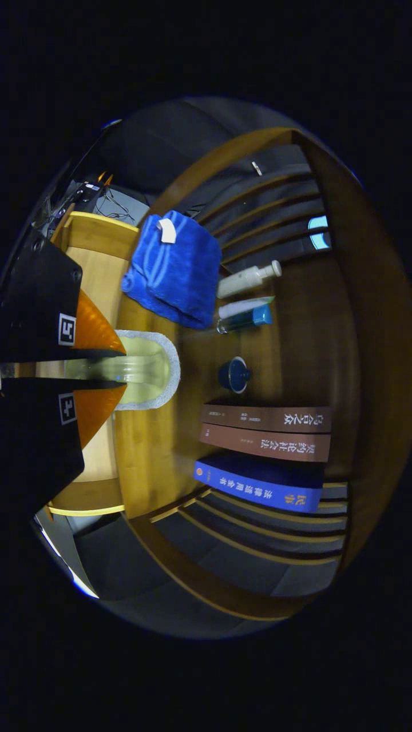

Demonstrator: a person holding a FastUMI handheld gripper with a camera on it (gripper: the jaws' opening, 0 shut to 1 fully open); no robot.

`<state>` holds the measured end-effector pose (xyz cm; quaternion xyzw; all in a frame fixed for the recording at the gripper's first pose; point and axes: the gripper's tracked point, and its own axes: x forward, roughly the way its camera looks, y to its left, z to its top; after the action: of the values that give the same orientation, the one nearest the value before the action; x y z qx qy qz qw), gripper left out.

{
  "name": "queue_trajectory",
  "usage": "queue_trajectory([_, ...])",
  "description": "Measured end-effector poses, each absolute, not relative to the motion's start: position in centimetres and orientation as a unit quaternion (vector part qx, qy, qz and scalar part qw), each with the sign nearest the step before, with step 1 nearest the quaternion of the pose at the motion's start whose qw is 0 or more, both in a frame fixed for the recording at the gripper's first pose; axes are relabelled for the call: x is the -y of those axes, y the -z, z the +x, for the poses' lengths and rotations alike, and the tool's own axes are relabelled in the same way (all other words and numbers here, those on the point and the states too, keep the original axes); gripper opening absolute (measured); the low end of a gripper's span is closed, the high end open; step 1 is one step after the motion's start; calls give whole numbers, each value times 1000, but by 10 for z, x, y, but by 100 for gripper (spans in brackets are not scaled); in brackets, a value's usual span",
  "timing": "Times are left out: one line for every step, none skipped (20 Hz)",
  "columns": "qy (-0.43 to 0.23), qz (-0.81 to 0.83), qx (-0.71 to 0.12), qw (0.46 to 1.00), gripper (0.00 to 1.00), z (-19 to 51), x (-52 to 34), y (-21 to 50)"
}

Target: Pull open the drawer, take out the items inside it, and place them on the countertop above the cabinet.

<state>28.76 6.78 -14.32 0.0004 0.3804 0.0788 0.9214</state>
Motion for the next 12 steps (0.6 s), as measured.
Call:
queue_trajectory([-78,-2,-386,919,15,300,-69,148])
queue_trajectory([-75,-2,-394,916,15,313,-70,154])
queue_trajectory([-72,-5,-401,913,15,324,-70,160])
queue_trajectory([-69,-5,-407,911,15,336,-70,167])
queue_trajectory([-68,-3,-411,909,15,345,-71,172])
queue_trajectory([-69,-5,-417,906,15,355,-73,179])
queue_trajectory([-70,-8,-421,904,15,361,-75,184])
queue_trajectory([-72,-13,-424,903,15,368,-77,188])
queue_trajectory([-71,-15,-424,903,15,374,-78,191])
queue_trajectory([-70,-13,-425,902,15,377,-79,193])
queue_trajectory([-70,-13,-431,899,15,379,-80,197])
queue_trajectory([-71,-15,-438,896,15,378,-81,201])
